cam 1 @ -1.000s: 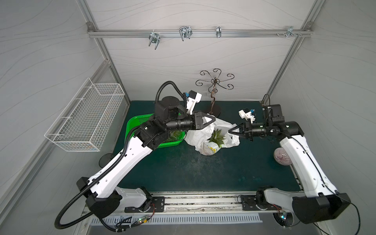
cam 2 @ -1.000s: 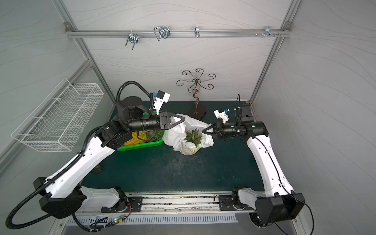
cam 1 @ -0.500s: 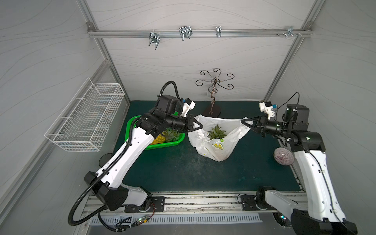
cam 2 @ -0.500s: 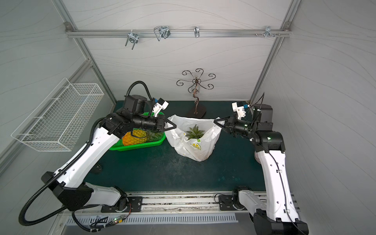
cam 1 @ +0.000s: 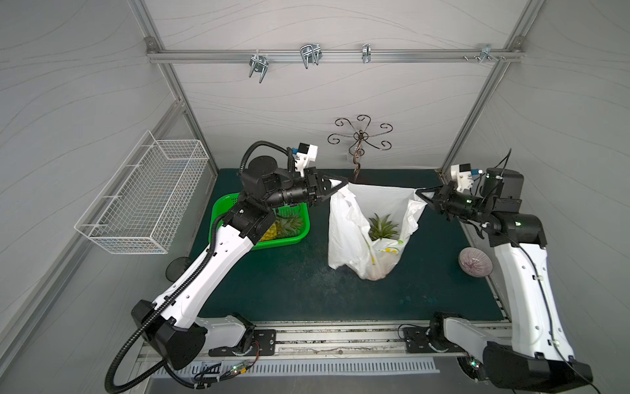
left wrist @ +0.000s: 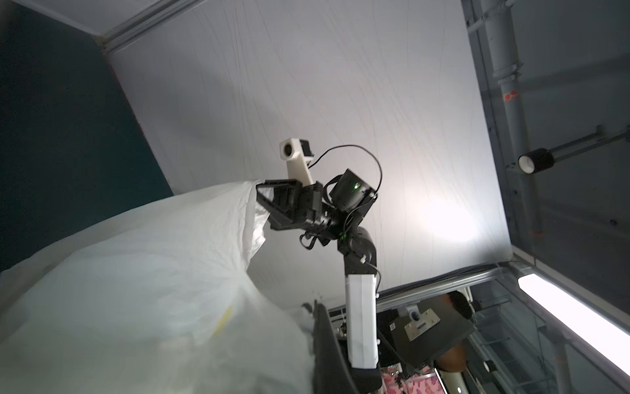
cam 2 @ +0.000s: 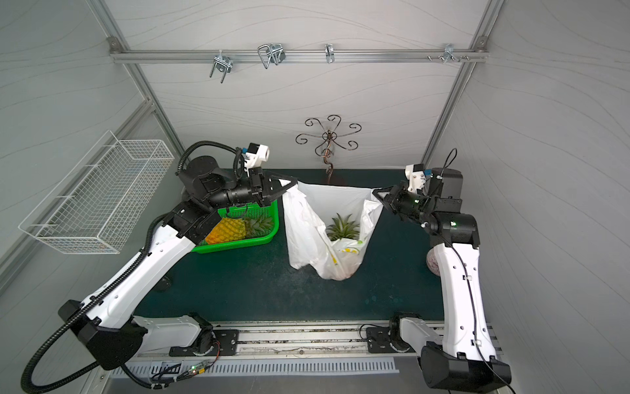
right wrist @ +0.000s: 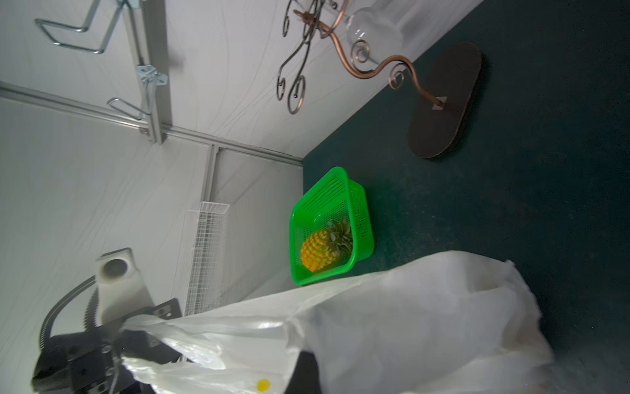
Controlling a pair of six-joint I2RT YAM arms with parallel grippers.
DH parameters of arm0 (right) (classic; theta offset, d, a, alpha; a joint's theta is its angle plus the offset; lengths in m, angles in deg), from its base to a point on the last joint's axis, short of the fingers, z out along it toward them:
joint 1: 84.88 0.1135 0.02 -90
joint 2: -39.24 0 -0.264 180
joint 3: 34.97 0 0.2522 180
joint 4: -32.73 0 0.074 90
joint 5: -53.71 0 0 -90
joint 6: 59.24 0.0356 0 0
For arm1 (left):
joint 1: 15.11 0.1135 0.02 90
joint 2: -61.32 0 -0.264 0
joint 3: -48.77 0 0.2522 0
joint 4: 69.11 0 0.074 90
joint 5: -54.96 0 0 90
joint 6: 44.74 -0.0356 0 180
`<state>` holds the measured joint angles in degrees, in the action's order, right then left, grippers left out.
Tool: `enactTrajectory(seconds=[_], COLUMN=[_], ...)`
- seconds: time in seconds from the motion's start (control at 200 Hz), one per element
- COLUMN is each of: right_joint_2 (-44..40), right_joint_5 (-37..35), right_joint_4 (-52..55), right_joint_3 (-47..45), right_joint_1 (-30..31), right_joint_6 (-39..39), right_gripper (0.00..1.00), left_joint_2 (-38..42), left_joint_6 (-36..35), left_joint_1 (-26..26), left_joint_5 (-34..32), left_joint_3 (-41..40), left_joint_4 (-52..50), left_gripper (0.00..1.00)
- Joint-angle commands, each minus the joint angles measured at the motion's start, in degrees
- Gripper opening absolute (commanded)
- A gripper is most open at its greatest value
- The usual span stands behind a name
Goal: Place the pineapple into a plastic bag & tie a knot
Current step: Adjust the plastic bag at the center of the board.
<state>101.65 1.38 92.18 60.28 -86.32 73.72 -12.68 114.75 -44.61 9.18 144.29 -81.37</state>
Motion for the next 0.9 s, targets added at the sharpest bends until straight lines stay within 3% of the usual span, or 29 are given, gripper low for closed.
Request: enactTrajectory(seconds=[0.0,0.125,0.2,0.33,0.46,0.55,0.685,0.825,0.895], right_joint_2=[-1.7,-4.2,-5.6,-7.1,-7.4,-6.5,-5.0,-5.8,-6.4], right_joint_5=[-6.0,-1.8,3.1,11.9,16.1,16.3,8.7,0.3,-1.3], right_joint_4=[1.9,-5.1,-12.4,-28.0,-39.1,-37.4,-19.7,-9.4,-8.0], right_joint_3=[3.1,3.2,1.9,-2.1,-4.6,-3.3,0.5,0.3,-1.1], right_joint_1=[-1.3,-2.0,-2.0,-2.1,-1.7,-1.0,-0.8,-1.5,-1.7], right_joint_6=[-2.5,0.1,3.3,10.5,15.0,12.9,4.2,0.0,-0.4], right_gripper=[0.00,0.00,0.00,0.00,0.00,0.00,0.00,0.00,0.00], left_joint_2=[-1.7,-1.1,-0.5,-0.3,-1.8,-2.8,-5.1,-4.2,-4.1], left_joint_6=[7.5,-15.2,-22.7,-22.6,-23.0,-26.0,-30.7,-27.4,-28.3], left_joint_1=[1.5,1.5,2.0,2.6,2.6,2.6,2.6,2.6,2.6], left_joint_5=[-2.5,-5.1,-7.5,-5.4,-3.8,-5.5,-6.5,-0.3,-0.8], left_joint_3=[2.3,5.9,4.7,1.6,2.3,2.9,6.3,5.1,5.0], left_joint_4=[3.7,-24.3,-32.0,-30.6,-29.2,-31.3,-38.1,-29.9,-29.2], left_gripper=[0.00,0.00,0.00,0.00,0.00,0.00,0.00,0.00,0.00])
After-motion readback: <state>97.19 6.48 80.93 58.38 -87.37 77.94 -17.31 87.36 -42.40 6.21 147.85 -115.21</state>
